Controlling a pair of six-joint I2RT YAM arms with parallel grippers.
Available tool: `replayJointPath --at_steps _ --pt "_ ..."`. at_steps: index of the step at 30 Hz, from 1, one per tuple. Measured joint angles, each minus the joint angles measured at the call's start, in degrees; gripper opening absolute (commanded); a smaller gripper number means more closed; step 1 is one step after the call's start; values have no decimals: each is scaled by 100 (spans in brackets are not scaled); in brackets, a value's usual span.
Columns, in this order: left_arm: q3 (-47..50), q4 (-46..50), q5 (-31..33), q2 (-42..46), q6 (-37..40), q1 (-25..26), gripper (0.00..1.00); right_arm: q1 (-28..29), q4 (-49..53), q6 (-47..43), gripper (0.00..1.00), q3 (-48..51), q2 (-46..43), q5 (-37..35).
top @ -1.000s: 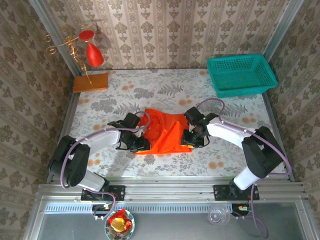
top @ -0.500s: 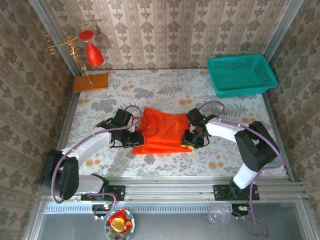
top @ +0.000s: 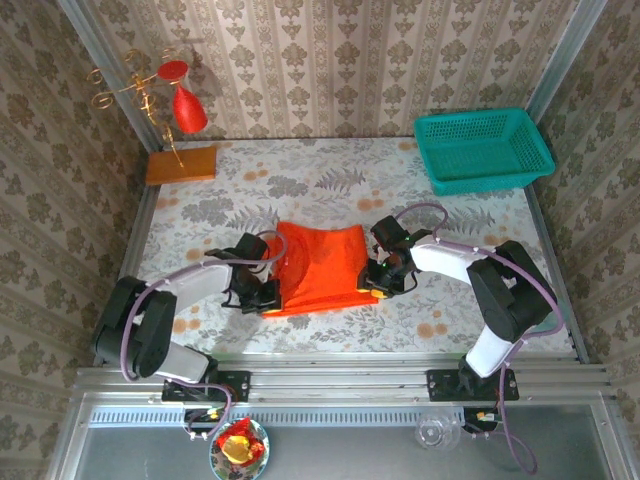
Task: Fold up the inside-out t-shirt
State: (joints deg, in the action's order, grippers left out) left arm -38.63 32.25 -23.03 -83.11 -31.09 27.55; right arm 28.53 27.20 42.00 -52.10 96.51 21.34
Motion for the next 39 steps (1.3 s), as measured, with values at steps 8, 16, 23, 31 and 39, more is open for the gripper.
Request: replayJointPath --at_steps 8,16,23,31,39 --pt "-140 525 437 415 46 -76 30 -9 396 -26 42 -151 -50 -219" --pt "-879 857 713 702 173 -793 36 -122 1099 -258 42 -793 -208 -553" --pt "-2068 433 415 -345 317 -931 43 -599 1316 -656 41 -1871 146 -595" --pt "-3018 -267 164 -1543 306 -1156 47 -1003 1659 -1189 41 -3464 1558 -658" --pt "-3300 -409 7 -2295 308 -1189 44 -1064 1832 -1510 39 -4345 2671 -422"
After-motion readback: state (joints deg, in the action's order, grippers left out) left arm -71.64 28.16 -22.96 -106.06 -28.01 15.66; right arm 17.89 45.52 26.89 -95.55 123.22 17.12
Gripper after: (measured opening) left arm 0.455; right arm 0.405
